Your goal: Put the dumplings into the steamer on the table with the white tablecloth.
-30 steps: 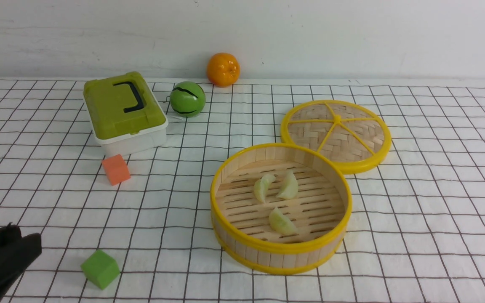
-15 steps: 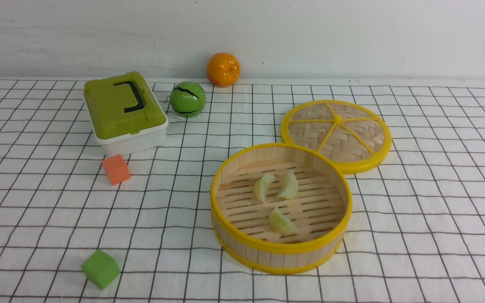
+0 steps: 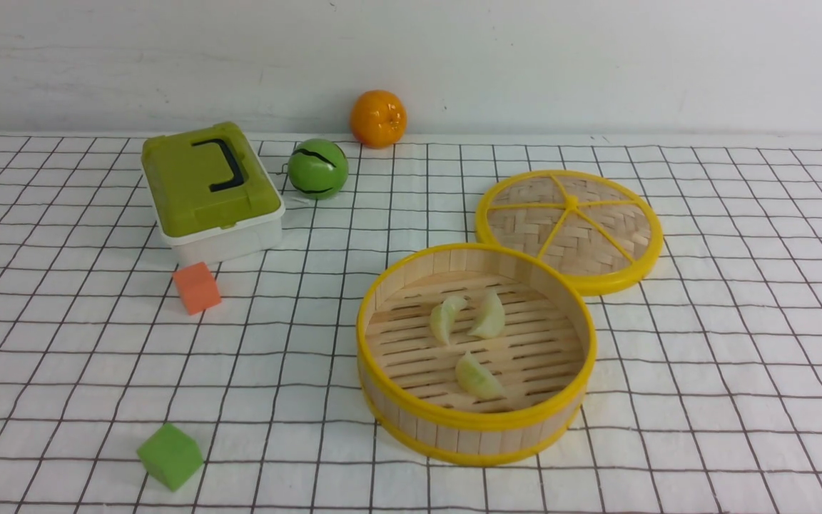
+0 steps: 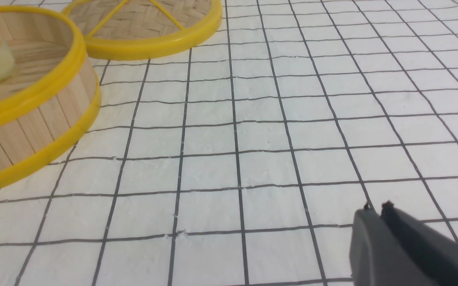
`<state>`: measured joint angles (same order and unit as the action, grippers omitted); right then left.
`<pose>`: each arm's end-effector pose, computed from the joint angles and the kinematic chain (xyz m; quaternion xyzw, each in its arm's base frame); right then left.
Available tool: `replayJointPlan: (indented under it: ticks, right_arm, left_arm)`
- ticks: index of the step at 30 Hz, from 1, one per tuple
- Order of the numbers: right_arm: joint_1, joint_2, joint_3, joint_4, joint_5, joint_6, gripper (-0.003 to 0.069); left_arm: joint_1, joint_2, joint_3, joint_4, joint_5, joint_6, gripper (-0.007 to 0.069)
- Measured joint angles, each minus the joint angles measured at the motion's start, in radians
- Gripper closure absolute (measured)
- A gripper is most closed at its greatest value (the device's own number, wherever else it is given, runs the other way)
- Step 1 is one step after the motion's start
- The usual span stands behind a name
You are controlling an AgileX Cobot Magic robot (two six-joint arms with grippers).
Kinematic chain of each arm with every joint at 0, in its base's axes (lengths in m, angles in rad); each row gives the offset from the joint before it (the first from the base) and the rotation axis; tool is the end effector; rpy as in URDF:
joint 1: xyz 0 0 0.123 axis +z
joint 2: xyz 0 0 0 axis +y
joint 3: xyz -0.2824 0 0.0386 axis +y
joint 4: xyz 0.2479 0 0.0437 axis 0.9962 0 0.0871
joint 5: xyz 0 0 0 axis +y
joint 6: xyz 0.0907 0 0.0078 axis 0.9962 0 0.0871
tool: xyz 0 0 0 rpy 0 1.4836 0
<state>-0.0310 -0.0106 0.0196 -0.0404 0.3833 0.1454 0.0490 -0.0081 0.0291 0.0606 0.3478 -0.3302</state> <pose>0.0522 -0.0030 0.1726 0.0604 0.8040 0.0167 0.5913 0.0533 0.0045 0.1724 -0.1343 0.7878 -0.0591 0.5982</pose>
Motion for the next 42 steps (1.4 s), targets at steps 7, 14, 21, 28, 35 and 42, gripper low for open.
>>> replayJointPlan:
  ticks: [7,14,21,28,35,42]
  right_arm:
    - [0.0,0.0,0.0,0.0,0.0,0.0,0.0628]
    - [0.0,0.0,0.0,0.0,0.0,0.0,0.0619]
    - [0.0,0.0,0.0,0.0,0.0,0.0,0.061]
    - [0.0,0.0,0.0,0.0,0.0,0.0,0.0597]
    - [0.0,0.0,0.0,0.0,0.0,0.0,0.0587]
    - [0.0,0.0,0.0,0.0,0.0,0.0,0.0576]
  left_arm:
    - [0.0,0.0,0.0,-0.002,0.007,0.022,0.0637]
    - [0.0,0.0,0.0,-0.005,0.007,0.022,0.0637]
    - [0.0,0.0,0.0,-0.005,0.008,0.022,0.0637]
    - [0.0,0.0,0.0,-0.005,0.011,0.022,0.0637]
    - [0.0,0.0,0.0,-0.005,0.011,0.022,0.0637]
    - [0.0,0.0,0.0,-0.006,0.011,0.022,0.0637]
